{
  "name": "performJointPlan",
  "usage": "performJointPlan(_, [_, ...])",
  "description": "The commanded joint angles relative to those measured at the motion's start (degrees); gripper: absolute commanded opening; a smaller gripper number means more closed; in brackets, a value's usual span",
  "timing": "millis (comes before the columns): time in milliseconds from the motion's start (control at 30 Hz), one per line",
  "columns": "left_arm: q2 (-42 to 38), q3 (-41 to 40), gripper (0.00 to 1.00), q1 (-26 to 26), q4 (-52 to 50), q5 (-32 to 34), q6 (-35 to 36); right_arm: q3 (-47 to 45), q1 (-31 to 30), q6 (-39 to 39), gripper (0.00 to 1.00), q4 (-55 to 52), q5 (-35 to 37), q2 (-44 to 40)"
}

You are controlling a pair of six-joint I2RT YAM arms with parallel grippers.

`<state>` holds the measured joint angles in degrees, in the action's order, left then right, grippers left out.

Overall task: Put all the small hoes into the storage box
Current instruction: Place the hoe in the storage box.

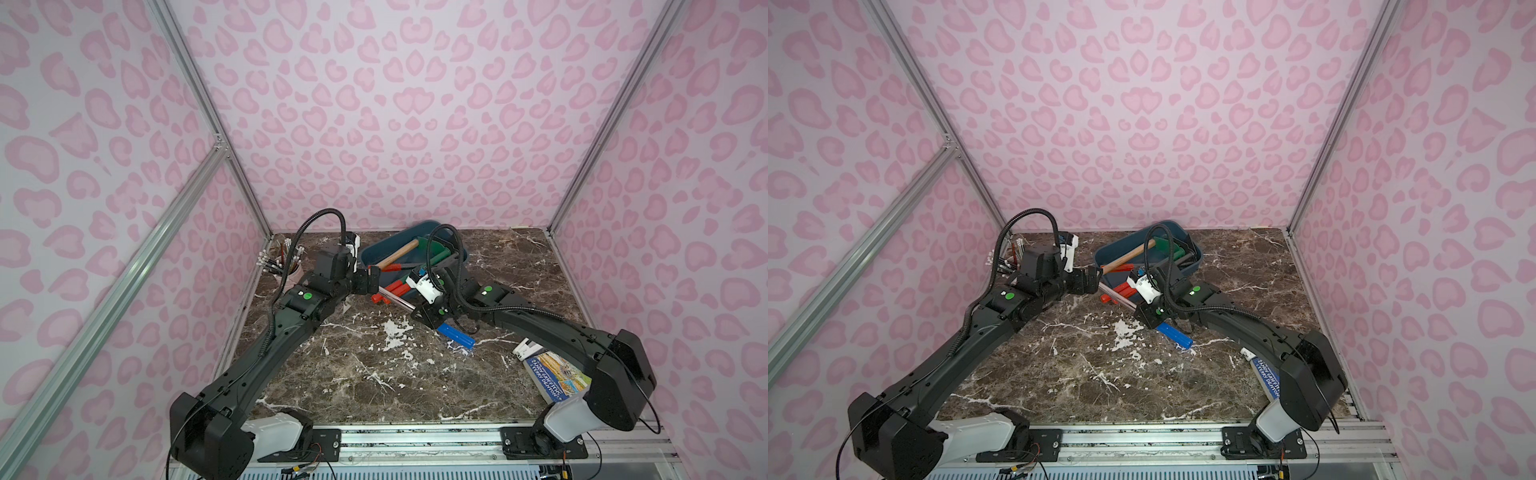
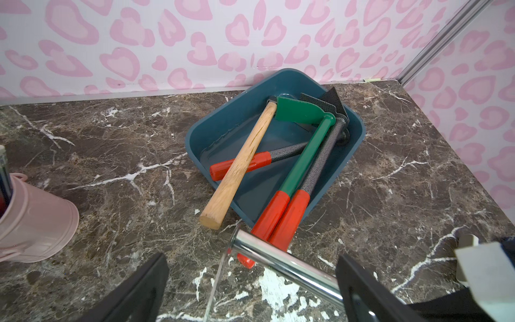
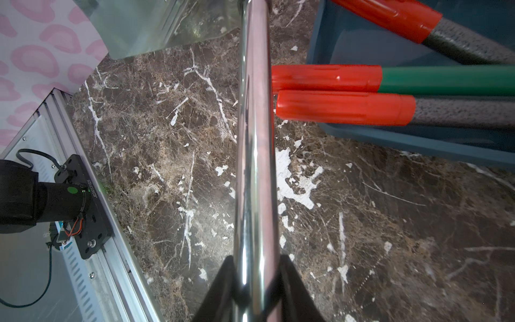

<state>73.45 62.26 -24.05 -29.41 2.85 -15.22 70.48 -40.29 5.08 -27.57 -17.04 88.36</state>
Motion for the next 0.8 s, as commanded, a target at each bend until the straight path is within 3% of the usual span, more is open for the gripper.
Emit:
performJointPlan(0, [0.1,0.8,0.97,0.1,0.1,-0.3,0.2,1.2,0.1,2.1,0.0,5.0,0.4,-0.7])
performJointPlan(767, [0.4,0.7,0.98,0.1,-0.4,-1.4,2.3,4.8,1.7,18.2,0.0,10.8,13.6,0.9])
